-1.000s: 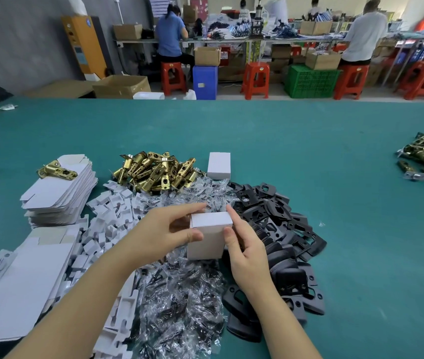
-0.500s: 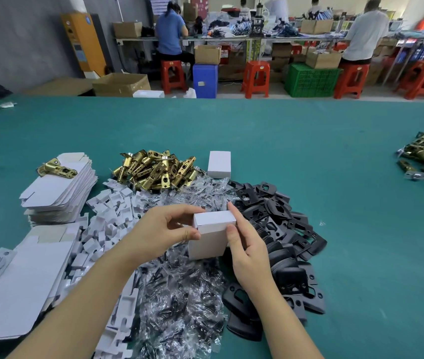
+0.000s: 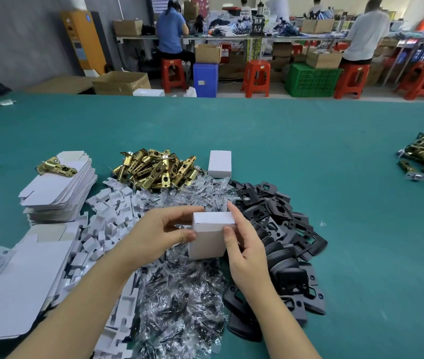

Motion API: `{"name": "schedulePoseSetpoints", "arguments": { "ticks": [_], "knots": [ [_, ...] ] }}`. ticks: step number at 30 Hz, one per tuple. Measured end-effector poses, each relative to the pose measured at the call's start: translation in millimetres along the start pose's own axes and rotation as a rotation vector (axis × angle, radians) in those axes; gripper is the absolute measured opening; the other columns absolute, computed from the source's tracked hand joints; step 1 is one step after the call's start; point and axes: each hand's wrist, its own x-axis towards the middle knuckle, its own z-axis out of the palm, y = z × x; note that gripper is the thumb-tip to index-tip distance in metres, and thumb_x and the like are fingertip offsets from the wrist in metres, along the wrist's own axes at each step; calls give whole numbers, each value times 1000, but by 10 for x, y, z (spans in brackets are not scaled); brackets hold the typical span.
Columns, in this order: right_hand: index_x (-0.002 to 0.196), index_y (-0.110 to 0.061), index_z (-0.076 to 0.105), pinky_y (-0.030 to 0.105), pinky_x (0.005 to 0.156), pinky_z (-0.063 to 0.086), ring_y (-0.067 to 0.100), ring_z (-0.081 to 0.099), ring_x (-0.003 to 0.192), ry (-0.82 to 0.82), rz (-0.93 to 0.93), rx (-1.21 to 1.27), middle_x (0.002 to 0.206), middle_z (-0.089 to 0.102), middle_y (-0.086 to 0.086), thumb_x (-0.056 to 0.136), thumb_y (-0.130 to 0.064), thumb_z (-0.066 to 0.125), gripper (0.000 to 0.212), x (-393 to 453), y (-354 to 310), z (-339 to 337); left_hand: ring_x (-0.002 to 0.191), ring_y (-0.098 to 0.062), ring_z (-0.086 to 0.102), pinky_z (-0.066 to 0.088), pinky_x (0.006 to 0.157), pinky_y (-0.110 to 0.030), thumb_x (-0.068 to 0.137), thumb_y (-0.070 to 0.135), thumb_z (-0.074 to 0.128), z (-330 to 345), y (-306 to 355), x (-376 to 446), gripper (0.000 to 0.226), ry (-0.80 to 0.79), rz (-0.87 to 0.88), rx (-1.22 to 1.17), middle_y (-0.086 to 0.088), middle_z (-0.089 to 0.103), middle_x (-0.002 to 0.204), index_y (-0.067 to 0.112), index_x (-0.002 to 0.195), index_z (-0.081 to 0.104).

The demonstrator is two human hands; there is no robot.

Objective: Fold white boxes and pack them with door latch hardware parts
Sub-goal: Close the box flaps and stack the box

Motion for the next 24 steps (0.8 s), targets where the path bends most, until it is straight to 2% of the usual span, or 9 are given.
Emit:
{"name": "schedulePoseSetpoints", "arguments": {
  "ticks": [3, 6, 8, 11, 13, 15, 18, 21, 24],
  "knots": [
    [141, -54, 44, 14, 96, 44, 0, 53, 124, 7, -8, -15, 131, 52, -36, 104, -36, 48, 41, -7, 12, 1, 107, -6, 70, 60, 91, -30, 88, 1, 75, 7, 35, -12, 72, 20, 24, 33, 20, 73, 112, 60, 127, 60],
    [136, -55, 49, 24, 100, 48, 2, 54, 126, 4, -9, -23, 134, 54, -33, 103, -33, 49, 39, 0, 17, -26, 108, -8, 67, 61, 85, -33, 94, 18, 69, -11, 108, -47, 57, -100, 76, 133, 31, 59, 132, 61, 129, 58],
    [135, -54, 50, 29, 102, 50, 3, 55, 127, -10, -2, -24, 135, 54, -33, 103, -33, 50, 38, -4, 3, -39, 123, 1, 55, 54, 91, -26, 94, 34, 58, 1, 166, -50, 46, -143, 136, 248, 38, 45, 144, 61, 132, 56],
    [137, -52, 50, 27, 101, 51, -1, 55, 127, -20, 24, 1, 135, 58, -32, 102, -35, 52, 39, -14, -7, -51, 133, 14, 41, 45, 99, -18, 100, 46, 56, 79, 242, -13, 34, -44, 200, 352, 40, 46, 143, 58, 132, 57],
    [140, -51, 48, 18, 94, 51, -5, 57, 122, -20, 53, 19, 133, 61, -27, 102, -37, 54, 41, -16, -9, -55, 131, 14, 43, 44, 105, -19, 98, 48, 53, 137, 265, -6, 40, 3, 237, 489, 35, 47, 143, 47, 137, 56],
    [141, -51, 45, 7, 87, 47, -11, 57, 118, -12, 86, 37, 131, 60, -30, 103, -33, 58, 44, -14, 2, -56, 127, 4, 51, 47, 105, -25, 99, 46, 48, 174, 262, -22, 46, 29, 286, 625, 23, 52, 144, 34, 142, 57],
    [137, -52, 45, 8, 78, 47, -7, 63, 105, -5, 121, 30, 122, 68, -22, 104, -24, 59, 46, -5, 30, -57, 114, -17, 67, 59, 89, -39, 103, 41, 51, 199, 257, -42, 43, 68, 376, 728, 6, 61, 141, 20, 139, 63],
    [139, -47, 47, 10, 81, 48, -2, 63, 109, 5, 117, 15, 130, 69, -6, 104, -21, 57, 45, 1, 52, -54, 106, -23, 72, 63, 78, -42, 101, 43, 45, 234, 262, -42, 48, 80, 438, 793, -2, 65, 137, 14, 134, 67],
    [146, -36, 49, 14, 86, 50, 1, 62, 114, -8, 120, 12, 135, 67, -6, 105, -21, 56, 44, -1, 62, -64, 120, -16, 65, 57, 96, -37, 103, 43, 50, 224, 201, -32, 45, 67, 397, 692, 4, 59, 144, 20, 140, 62]
  ]
}}
